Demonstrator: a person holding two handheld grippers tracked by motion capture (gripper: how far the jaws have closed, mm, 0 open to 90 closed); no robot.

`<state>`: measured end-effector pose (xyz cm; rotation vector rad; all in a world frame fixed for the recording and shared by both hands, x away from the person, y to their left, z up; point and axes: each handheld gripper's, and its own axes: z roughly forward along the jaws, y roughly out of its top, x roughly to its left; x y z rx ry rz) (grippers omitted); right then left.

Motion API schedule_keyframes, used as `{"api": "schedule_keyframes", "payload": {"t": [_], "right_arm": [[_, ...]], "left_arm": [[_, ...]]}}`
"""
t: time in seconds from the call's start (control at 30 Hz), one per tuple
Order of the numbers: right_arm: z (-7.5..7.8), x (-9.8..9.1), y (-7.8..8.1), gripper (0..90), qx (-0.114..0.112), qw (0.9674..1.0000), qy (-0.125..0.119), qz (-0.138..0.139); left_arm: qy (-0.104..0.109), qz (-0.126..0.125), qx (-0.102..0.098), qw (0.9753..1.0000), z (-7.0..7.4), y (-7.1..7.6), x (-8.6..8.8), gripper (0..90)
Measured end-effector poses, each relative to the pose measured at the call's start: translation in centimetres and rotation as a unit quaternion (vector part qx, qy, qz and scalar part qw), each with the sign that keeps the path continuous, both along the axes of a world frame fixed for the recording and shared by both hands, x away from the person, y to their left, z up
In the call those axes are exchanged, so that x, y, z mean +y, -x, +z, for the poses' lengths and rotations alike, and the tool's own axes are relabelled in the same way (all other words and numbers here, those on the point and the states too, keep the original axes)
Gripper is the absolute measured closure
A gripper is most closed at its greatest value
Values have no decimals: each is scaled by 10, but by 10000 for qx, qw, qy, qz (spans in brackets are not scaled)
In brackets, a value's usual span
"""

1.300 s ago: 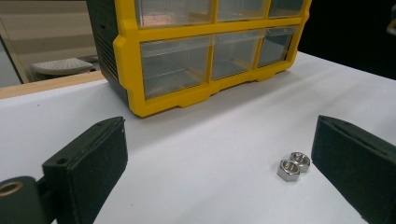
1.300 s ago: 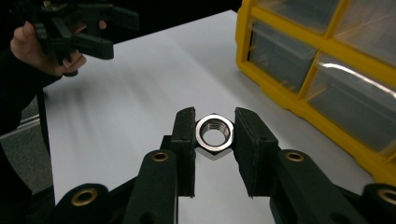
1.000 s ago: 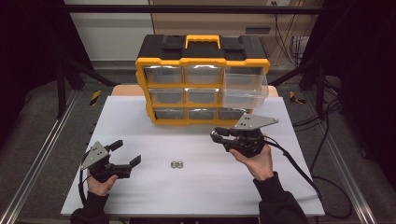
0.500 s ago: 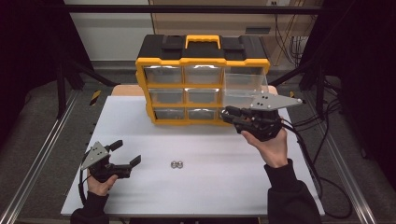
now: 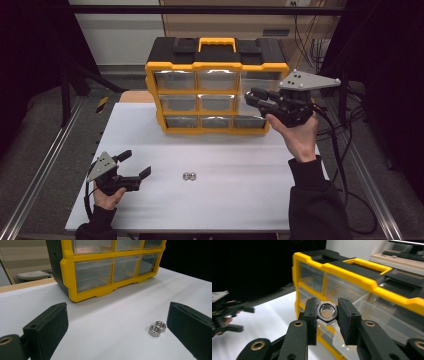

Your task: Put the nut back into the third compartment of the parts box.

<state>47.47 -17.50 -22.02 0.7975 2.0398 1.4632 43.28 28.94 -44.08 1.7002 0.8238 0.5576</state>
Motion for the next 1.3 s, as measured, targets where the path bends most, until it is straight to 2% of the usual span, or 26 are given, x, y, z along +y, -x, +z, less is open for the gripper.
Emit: {"api": "schedule_keyframes", "payload": {"t": [0.1,0.27,0.37,0.47,0.6,0.7,0.83,1.0,1.3], "right_arm": [[4,-1,-9,702,6,9999,31,-159],[6,0,-32,702,189,9984,152,-510],[5,0,-41,702,242,9976,225,-605],[0,3,-55,702,398,9958,361,-738],[-7,8,-64,701,524,9939,508,-831],[-9,9,-67,702,553,9932,556,-859],[-14,11,-73,701,695,9902,669,-1012],[-13,10,-74,701,766,9889,679,-1078],[-14,11,-79,698,913,9836,1026,-1167]], "left_arm": [[-4,7,4,10000,0,0,0,37],[-7,12,3,10000,0,0,0,37],[0,6,-5,10000,0,0,0,37],[-4,8,1,10000,0,0,0,37],[4,17,-3,10000,0,0,1,38],[-2,16,-2,10000,0,0,1,39],[-4,8,-2,10000,0,0,0,38],[-10,10,3,10000,0,0,0,39],[-22,13,14,10000,0,0,0,39]]}}
